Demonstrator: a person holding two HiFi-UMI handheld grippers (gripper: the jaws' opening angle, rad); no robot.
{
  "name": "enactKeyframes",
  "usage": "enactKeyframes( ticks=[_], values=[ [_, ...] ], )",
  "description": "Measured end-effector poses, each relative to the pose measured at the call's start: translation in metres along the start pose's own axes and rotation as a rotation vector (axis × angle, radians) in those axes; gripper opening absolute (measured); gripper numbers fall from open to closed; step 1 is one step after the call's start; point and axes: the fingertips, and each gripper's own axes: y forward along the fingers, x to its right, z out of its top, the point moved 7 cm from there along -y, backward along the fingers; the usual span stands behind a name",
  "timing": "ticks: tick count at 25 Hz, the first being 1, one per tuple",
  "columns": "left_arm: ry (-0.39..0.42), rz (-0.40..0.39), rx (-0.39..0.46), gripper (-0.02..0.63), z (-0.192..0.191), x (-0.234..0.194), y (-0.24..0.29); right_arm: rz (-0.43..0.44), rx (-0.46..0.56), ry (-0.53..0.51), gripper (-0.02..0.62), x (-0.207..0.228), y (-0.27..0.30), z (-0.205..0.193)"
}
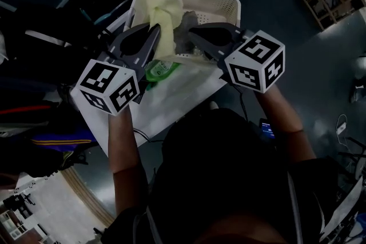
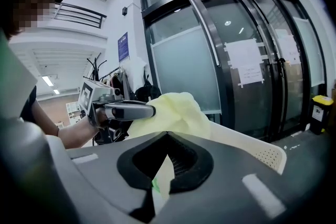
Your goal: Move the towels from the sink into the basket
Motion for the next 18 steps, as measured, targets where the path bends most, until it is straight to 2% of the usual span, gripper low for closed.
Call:
enactKeyframes(
  ticks=[6, 13, 18],
  values=[
    [-0.002, 0.069, -0.072, 0.012, -0.016, -0.020, 0.022, 0.016, -0.018, 0.015, -0.002, 0.018, 0.006, -0.006],
    [-0.039, 0.086, -0.122, 0.012, -0.028, -0.037, 0.044, 0.028, -0.042, 0.046, -0.002, 0.037, 0.011, -0.012],
    [-0.037, 0.112, -0.167, 0.013, -0.039, -0.047, 0.057, 0.032, -0.055, 0.068, -0.002, 0.048, 0.014, -0.019]
  ],
)
